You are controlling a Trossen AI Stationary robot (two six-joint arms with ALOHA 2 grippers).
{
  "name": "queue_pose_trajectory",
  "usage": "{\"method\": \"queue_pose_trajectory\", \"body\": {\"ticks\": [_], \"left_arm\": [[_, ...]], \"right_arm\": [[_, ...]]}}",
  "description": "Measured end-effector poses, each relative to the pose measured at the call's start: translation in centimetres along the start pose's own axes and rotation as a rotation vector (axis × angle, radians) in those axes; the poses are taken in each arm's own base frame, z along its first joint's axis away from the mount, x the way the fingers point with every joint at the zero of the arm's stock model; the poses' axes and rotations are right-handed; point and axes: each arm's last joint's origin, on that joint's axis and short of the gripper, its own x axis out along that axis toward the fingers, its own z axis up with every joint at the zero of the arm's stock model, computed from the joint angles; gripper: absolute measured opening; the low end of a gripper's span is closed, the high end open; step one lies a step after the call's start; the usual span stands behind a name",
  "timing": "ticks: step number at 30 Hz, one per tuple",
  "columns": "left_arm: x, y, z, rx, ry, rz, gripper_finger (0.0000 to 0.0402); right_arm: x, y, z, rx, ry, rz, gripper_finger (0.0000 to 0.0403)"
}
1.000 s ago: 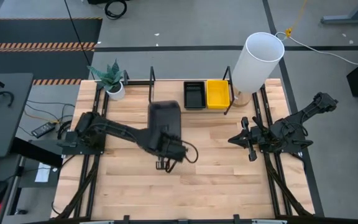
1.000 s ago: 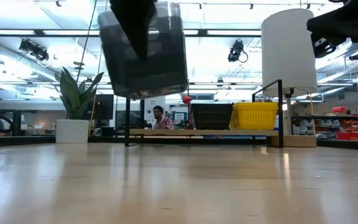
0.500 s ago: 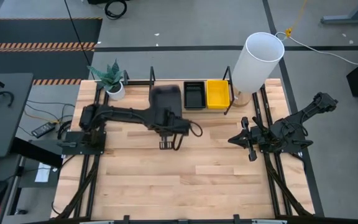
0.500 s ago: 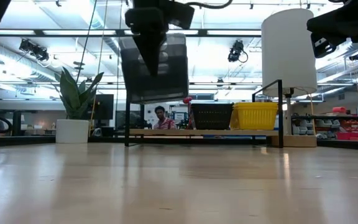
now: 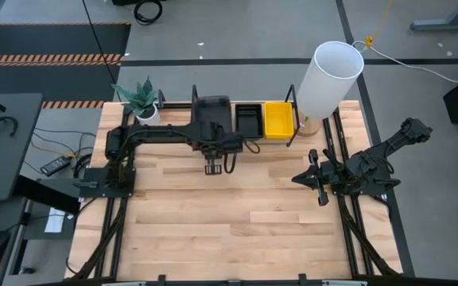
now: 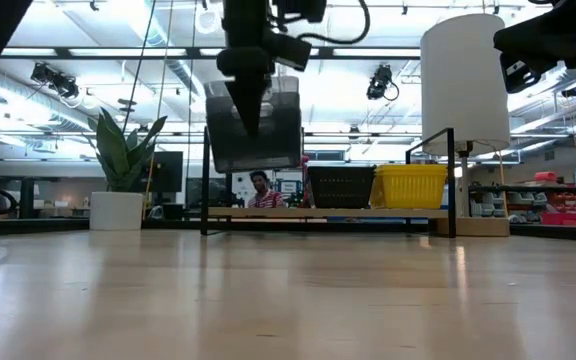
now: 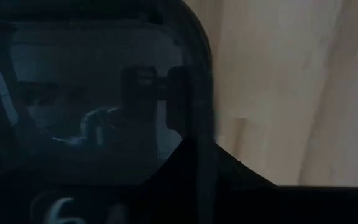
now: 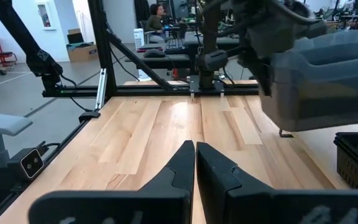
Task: Stack baskets on shelf by color
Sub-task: Put the stacked gray bins on the shelf
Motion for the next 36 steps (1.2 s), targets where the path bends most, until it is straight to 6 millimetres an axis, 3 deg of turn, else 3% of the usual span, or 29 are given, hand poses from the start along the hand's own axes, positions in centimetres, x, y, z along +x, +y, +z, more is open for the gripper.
{"method": "queue_pose_trajectory", "body": {"ticks": [18, 30, 36], "left_arm": [[3.9, 3.5, 0.7, 0.040, 0.043, -0.027, 0.0014], [5.3, 5.6, 0.4, 0.051, 0.062, -0.052, 0.0016], [5.4, 5.9, 0.5, 0.053, 0.056, -0.053, 0.0052]], "right_arm": [[0.0, 0.0, 0.1, 0.003, -0.007, 0.001, 0.0023], [0.0, 0.0, 0.1, 0.006, -0.012, 0.001, 0.0023], [0.0, 0.0, 0.1, 0.006, -0.012, 0.001, 0.0023]]}}
